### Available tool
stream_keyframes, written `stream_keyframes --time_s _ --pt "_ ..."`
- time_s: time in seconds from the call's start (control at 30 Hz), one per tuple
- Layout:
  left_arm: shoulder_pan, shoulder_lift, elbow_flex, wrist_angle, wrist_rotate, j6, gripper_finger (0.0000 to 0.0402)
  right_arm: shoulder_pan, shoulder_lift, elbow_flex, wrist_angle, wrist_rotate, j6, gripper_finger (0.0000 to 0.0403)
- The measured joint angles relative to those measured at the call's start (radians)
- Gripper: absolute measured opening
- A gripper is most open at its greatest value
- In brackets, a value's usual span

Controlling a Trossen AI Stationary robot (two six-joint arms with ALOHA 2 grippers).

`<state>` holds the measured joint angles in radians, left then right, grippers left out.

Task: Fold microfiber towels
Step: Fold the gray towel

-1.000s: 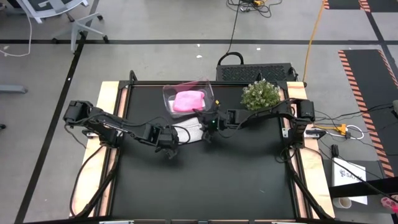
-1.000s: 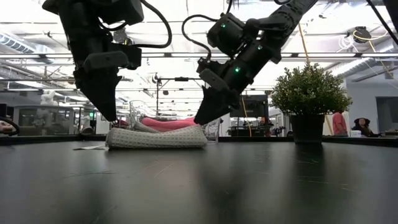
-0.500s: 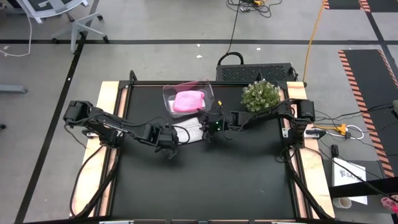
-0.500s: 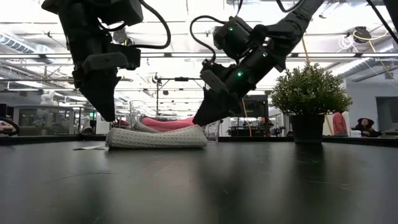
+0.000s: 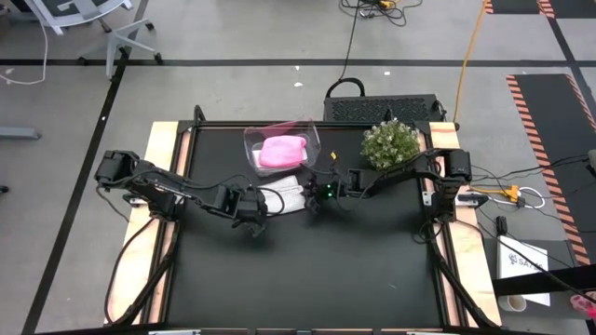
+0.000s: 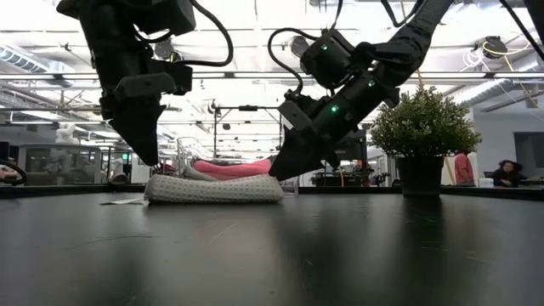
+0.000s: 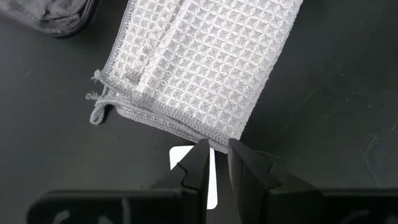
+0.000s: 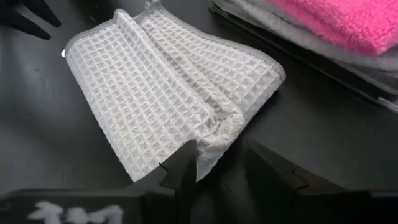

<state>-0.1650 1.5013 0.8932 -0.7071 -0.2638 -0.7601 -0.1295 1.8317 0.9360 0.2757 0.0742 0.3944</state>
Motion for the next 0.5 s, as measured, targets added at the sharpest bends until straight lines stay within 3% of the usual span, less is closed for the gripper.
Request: stream_keyframes --time_s 0.1,0.3,0.5 --pt "0.0 0.0 0.0 0.0 0.0 -0.001 0.0063 0.0 0.0 0.0 0.009 0.0 0.017 0.0099" --pt "0.0 0.0 0.0 -0.001 0.0 -0.003 0.0063 0.0 0.0 0.0 0.155 -0.051 0.01 0.0011" --pt "0.0 0.0 0.0 -0.001 0.0 -0.005 0.0062 -0.014 0.0 0.0 0.159 -0.043 0.0 0.0003"
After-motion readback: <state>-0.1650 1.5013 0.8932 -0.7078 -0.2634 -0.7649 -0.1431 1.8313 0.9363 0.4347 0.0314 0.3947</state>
